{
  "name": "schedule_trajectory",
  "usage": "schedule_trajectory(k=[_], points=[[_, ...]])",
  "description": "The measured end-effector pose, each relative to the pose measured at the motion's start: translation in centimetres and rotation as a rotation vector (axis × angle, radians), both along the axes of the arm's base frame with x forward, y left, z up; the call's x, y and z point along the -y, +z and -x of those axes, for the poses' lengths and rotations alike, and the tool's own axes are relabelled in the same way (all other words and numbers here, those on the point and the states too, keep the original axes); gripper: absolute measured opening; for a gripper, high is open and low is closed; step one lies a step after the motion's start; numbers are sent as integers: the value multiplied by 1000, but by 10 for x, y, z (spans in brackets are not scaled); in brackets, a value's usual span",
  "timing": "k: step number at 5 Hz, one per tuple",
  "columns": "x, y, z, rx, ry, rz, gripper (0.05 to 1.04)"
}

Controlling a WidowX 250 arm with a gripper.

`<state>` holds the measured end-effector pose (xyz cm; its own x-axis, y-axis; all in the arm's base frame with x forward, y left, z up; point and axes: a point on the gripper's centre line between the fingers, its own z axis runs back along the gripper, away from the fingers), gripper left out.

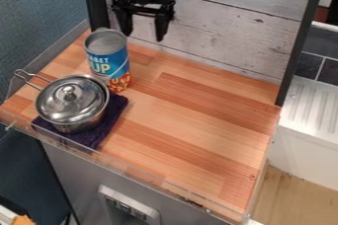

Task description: Move the can to the top of the silver pot

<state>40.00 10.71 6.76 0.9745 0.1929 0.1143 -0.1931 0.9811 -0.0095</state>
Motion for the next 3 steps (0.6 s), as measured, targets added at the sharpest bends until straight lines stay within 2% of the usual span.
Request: schedule_trajectory(k=[1, 2, 3], points=[[7, 35, -2, 46, -39, 37, 1000], [10, 42, 5, 8, -75, 49, 1001], [3, 47, 12, -6, -101, -6, 1000]])
